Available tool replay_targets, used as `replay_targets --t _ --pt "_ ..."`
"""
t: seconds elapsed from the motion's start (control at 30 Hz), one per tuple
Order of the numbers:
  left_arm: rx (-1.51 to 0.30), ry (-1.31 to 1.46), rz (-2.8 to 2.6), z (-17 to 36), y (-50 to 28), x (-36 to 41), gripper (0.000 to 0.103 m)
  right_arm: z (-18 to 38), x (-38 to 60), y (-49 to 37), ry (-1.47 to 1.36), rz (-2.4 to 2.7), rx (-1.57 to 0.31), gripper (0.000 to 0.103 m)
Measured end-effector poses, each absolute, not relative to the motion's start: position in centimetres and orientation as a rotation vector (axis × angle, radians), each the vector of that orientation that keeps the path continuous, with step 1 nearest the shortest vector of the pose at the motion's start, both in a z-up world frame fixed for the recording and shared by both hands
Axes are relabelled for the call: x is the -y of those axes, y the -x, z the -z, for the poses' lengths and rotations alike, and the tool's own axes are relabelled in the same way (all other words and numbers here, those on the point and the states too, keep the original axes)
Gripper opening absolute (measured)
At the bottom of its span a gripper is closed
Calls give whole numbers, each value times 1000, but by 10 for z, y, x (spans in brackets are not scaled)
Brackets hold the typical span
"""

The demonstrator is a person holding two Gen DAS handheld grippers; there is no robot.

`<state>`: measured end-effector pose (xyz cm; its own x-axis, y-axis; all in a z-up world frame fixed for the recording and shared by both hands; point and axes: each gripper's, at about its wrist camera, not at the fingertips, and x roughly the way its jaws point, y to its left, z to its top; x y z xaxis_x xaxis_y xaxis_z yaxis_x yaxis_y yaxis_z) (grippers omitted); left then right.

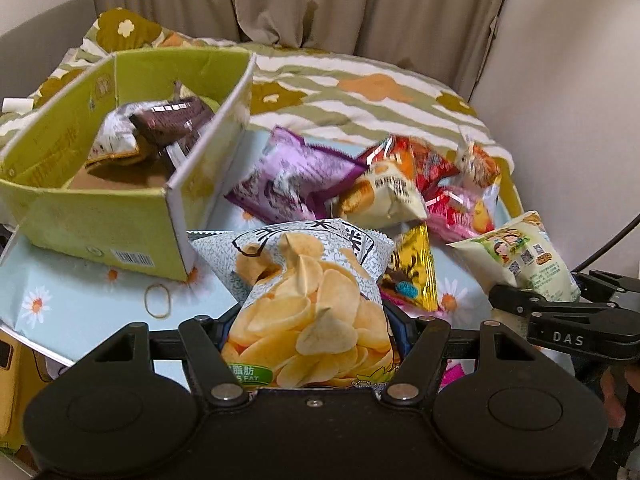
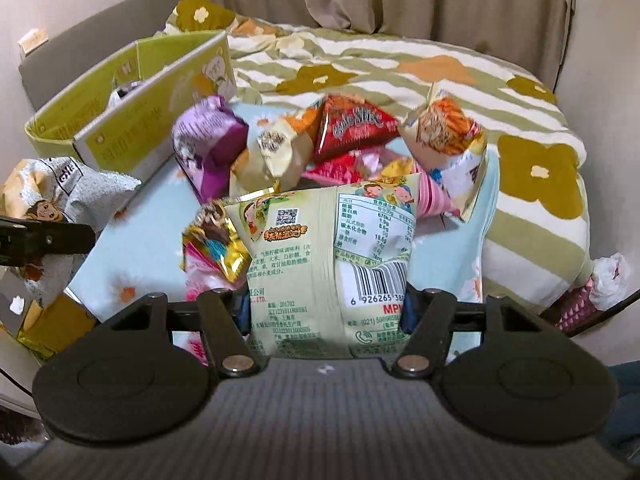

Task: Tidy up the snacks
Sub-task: 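Carry both bags over the yellow box and release them inside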

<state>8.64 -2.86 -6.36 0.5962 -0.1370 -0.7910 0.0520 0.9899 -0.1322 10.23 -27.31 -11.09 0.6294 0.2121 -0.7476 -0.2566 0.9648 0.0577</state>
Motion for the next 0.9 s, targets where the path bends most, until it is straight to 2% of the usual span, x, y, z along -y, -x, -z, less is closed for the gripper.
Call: replay_targets --t 0.53,0.9 --pt "-719 98 49 -7 -117 -75 72 17 179 -124 -15 -308 -710 78" --pt "-743 45 57 -4 -181 -167 72 -10 53 -177 -74 -333 -702 78"
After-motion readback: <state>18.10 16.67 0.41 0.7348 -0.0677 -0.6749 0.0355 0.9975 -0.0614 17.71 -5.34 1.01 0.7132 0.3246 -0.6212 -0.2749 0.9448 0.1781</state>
